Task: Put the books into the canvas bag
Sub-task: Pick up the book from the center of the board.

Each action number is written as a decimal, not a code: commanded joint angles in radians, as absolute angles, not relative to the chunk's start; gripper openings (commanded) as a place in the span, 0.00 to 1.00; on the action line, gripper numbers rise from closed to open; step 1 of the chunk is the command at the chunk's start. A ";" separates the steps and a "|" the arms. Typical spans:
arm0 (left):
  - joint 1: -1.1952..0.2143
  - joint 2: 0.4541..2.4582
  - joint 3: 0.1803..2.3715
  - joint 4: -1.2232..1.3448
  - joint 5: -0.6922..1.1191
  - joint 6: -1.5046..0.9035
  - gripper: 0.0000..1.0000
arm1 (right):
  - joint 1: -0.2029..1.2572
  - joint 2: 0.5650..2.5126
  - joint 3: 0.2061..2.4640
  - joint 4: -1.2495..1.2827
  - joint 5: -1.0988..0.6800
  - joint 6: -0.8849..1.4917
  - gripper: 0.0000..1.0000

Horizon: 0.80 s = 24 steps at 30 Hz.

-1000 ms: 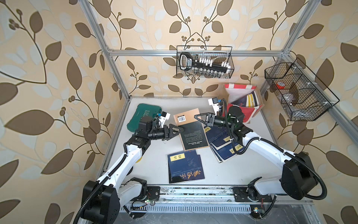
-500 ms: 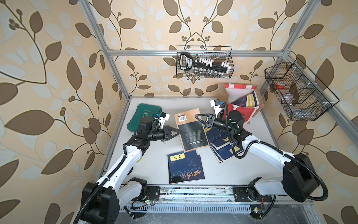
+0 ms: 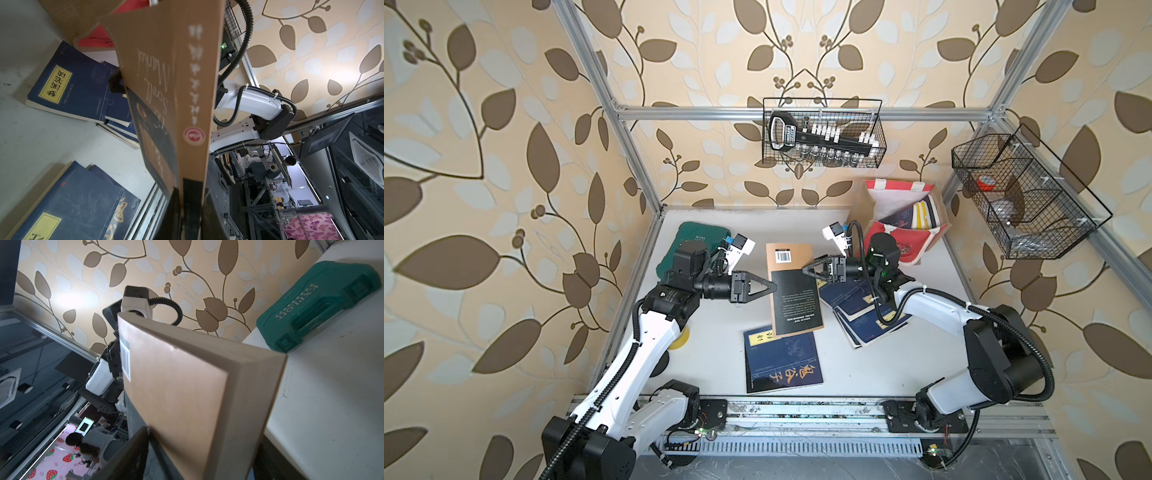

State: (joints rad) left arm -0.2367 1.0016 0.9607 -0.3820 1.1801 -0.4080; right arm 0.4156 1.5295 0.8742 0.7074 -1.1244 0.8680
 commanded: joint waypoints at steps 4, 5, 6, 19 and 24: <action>-0.241 1.009 1.047 -0.507 1.283 -0.214 0.00 | 0.411 1.502 0.859 0.831 -1.281 0.911 0.81; -0.241 1.018 1.051 -0.505 1.296 -0.211 0.00 | 0.413 1.499 0.858 0.831 -1.282 0.913 0.82; -0.241 1.026 1.057 -0.510 1.313 -0.205 0.00 | 0.413 1.498 0.858 0.831 -1.282 0.913 0.82; -0.238 1.016 1.075 -0.541 1.159 -0.198 0.00 | 0.411 1.506 0.831 1.060 -1.307 1.061 0.83; -0.226 1.037 1.075 -0.548 1.082 -0.202 0.00 | 0.411 1.438 0.821 1.059 -1.306 1.056 0.78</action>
State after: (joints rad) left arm -0.2344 1.0443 1.0237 -0.5705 1.1179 -0.2333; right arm 0.4107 1.4929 0.8268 0.9775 -1.2762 1.0401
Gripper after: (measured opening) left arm 0.142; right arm 0.784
